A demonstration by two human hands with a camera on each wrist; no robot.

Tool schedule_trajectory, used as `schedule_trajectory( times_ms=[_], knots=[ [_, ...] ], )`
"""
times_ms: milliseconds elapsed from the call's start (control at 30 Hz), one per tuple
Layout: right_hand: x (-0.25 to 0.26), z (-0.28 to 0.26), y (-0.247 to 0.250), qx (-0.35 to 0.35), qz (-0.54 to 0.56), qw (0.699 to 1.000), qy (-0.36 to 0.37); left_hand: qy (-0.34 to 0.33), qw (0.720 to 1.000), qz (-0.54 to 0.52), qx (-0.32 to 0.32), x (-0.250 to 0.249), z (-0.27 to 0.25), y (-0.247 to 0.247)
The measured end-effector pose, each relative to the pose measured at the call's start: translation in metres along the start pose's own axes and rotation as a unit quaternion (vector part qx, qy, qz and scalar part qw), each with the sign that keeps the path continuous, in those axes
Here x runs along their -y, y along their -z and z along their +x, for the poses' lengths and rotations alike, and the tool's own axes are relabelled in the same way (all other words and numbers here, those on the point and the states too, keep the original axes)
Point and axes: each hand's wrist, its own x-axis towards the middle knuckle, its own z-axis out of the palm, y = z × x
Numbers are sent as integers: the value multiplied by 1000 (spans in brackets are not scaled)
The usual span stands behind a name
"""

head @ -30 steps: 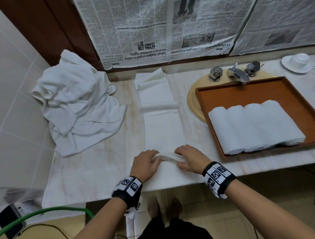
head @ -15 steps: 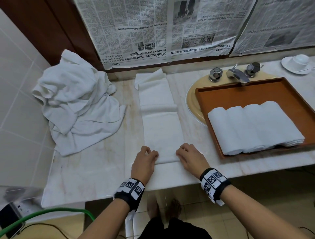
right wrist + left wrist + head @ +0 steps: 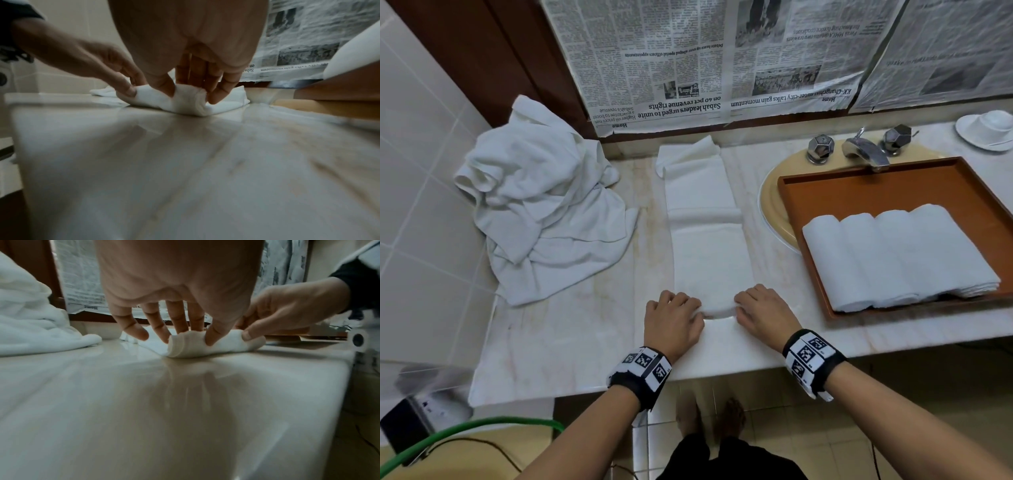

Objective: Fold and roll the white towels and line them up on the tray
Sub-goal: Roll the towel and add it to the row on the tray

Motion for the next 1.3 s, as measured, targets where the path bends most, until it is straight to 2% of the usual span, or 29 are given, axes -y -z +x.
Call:
schedule_trajectory(
  times_ms=[100,200,267,333,400,500,600,667,733,900,967,1033,1200,1300],
  knots=[
    [-7,-5,3,33,46,998,3,43,997,-50,29,0,1,4],
    [-7,-8,3,14,154,986,-63,88,983,-127,98,2,4,10],
    [-8,-9,1,-6,203,975,-93,101,969,-206,86,6,5,10],
    [-11,-11,-4,-27,193,978,-78,98,959,-258,60,8,5,7],
    [-12,-13,-10,-37,151,987,-49,86,962,-258,28,9,3,2],
    [-11,-14,-11,-45,52,998,-12,43,988,-144,-31,8,3,-5],
    [-11,-14,-8,-38,-22,999,14,12,997,-58,-49,0,1,-4],
    [-10,-11,-7,-31,-38,999,15,-2,999,-43,-21,-5,-4,-3],
    [-10,-6,-6,-21,-5,1000,5,-19,999,-36,19,-5,-8,0],
    [-21,2,3,36,131,989,-51,1,992,-115,60,12,3,5],
    [-23,1,9,40,193,977,-85,22,980,-166,107,16,8,9],
    [-21,2,12,37,233,966,-111,31,975,-192,112,18,10,11],
    [-9,1,5,20,108,991,-73,68,963,-252,66,10,4,2],
    [-5,-1,1,-6,40,998,-37,79,965,-247,48,5,-1,0]
  ],
)
